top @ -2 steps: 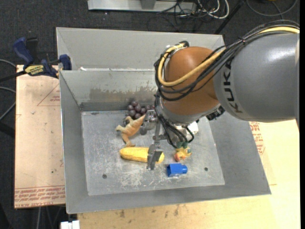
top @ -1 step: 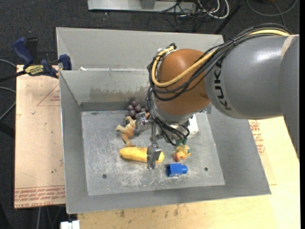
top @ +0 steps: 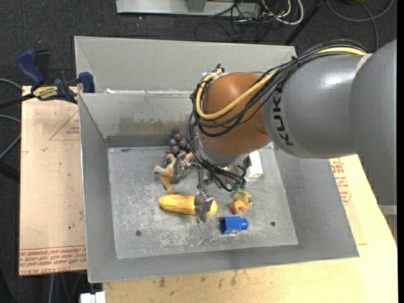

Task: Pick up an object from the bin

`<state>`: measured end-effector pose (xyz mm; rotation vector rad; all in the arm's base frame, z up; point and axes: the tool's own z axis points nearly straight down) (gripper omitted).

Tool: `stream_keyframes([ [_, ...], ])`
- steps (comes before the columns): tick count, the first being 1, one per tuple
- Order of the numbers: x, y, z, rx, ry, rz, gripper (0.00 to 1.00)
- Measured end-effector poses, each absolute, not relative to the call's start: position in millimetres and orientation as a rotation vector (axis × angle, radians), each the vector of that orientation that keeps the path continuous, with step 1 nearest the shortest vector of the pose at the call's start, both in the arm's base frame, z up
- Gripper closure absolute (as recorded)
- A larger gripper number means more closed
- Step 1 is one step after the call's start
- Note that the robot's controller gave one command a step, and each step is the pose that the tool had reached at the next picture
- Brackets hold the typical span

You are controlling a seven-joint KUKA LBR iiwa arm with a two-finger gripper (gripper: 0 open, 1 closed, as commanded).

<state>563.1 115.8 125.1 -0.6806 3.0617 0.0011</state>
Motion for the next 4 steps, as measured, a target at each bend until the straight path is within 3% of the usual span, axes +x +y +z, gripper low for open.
stream_keyframes([
  [1, 535.2, 98.8, 87.0, -0.345, 3.12, 0.002, 0.0],
  [2, 597.9, 69.1, 75.8, -0.819, 3.025, 0.007, 1.0],
  [3, 597.9, 69.1, 75.8, -0.819, 3.025, 0.007, 1.0],
  [4, 577.7, 70.5, 269.7, -0.89, 3.001, -0.002, 1.0],
])
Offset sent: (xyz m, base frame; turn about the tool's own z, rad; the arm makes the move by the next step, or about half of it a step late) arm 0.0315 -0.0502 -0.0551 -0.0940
